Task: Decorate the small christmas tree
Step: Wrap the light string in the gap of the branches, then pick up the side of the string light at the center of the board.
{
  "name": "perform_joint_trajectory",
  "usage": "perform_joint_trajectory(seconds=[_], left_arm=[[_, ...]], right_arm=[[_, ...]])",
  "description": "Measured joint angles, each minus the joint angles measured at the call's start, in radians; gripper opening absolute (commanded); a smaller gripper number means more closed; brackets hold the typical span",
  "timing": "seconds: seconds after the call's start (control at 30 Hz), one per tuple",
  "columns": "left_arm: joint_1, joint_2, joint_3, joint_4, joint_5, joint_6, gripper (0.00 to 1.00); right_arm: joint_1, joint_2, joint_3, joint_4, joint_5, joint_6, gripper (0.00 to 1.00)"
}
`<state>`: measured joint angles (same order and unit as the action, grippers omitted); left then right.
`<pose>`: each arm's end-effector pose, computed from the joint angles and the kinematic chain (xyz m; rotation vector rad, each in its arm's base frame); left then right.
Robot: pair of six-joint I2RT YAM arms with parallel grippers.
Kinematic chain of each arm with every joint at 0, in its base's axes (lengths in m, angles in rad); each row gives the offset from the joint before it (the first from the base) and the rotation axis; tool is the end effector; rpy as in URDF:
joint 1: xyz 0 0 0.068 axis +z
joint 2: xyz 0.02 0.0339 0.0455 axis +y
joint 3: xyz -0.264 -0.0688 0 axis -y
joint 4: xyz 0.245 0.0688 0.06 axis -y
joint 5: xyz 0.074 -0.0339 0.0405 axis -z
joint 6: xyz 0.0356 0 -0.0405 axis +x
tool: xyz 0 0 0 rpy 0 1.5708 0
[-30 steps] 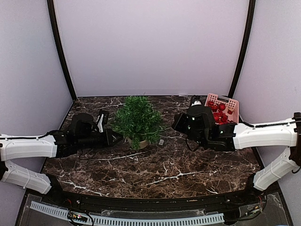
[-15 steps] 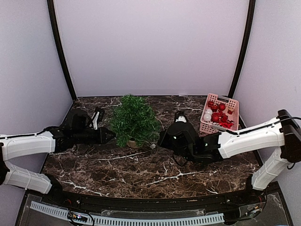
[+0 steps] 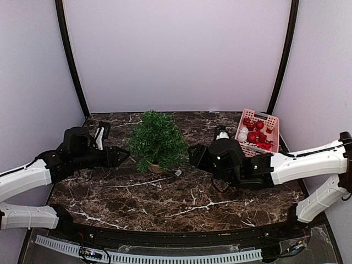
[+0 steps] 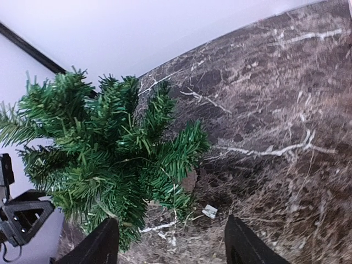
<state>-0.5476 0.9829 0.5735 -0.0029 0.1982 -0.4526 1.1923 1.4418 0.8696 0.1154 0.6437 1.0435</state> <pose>0.1859 -0.1216 0.2471 0.2328 2.0613 -0.8298 0.1368 0.2862 0.2479 0.2630 2.0065 0.8204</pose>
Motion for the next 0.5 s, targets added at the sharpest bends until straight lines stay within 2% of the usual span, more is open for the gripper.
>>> perform_joint_trajectory(seconds=[0.1,0.3,0.5], left_arm=[[0.0,-0.091,-0.021,-0.04,-0.02,-0.006,0.68],[0.0,-0.224,-0.038,-0.131,-0.031,-0.014,0.68],[0.0,-0.251,-0.031,-0.167,-0.013,-0.027,0.68]], right_arm=[[0.0,-0.082,-0.029,-0.02,0.011,-0.035,0.8],[-0.043,-0.244,-0.078,-0.057,0.002,-0.082,0.86],[-0.227,-0.335,-0.2,-0.063,-0.127,-0.104,0.87]])
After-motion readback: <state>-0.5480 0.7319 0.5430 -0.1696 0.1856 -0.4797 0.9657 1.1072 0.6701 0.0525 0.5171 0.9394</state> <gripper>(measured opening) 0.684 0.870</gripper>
